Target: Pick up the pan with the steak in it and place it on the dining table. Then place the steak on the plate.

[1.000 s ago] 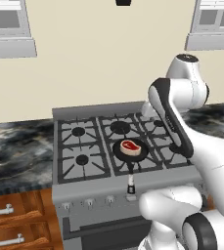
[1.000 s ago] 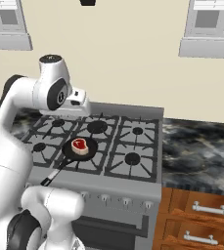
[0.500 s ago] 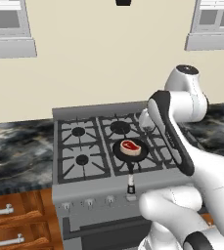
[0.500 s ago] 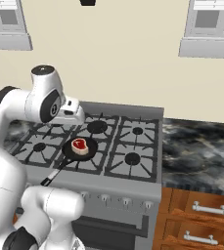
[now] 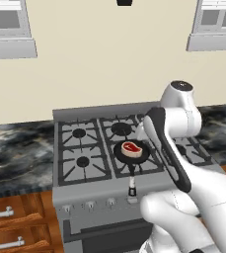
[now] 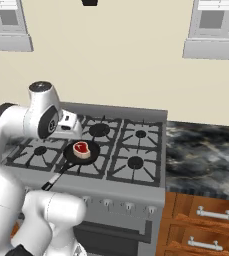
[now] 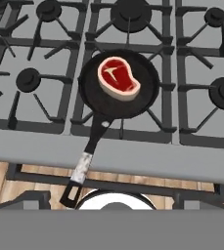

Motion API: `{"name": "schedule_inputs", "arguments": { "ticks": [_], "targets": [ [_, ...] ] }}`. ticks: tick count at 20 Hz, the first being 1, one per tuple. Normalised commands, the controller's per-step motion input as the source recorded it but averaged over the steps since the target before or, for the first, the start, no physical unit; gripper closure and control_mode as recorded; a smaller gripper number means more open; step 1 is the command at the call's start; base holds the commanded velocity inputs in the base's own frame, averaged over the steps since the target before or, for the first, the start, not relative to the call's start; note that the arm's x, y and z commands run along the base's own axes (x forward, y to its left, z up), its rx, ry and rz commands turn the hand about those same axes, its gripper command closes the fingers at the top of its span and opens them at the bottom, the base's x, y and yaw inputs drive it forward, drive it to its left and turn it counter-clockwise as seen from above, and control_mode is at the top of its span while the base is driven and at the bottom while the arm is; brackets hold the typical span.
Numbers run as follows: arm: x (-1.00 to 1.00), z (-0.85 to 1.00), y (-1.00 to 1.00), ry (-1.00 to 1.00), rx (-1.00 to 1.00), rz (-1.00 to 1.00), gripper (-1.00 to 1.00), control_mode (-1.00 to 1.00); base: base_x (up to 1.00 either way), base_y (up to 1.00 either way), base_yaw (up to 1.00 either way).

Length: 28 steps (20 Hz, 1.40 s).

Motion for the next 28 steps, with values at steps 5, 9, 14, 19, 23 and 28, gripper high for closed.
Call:
{"name": "schedule_inputs", "arguments": {
  "ticks": [5, 9, 14, 19, 23, 28],
  "targets": [
    [-0.09, -0.46, 0.11, 0.01, 0.01, -0.06, -1.0, -1.0, 0.0, 0.0, 0.0],
    [-0.06, -0.46, 0.08, 0.01, 0.03, -0.05, -1.0, -1.0, 0.0, 0.0, 0.0],
    [-0.03, -0.43, 0.07, 0.0, 0.06, -0.04, -1.0, -1.0, 0.0, 0.0, 0.0],
    [0.0, -0.41, 0.13, 0.0, 0.07, -0.04, -1.0, -1.0, 0.0, 0.0, 0.0],
    [0.0, -0.4, 0.22, 0.01, 0.05, -0.05, -1.0, -1.0, 0.0, 0.0, 0.0],
    [0.0, -0.39, 0.34, 0.03, 0.05, -0.07, -1.0, -1.0, 0.0, 0.0, 0.0]
  ]
}}
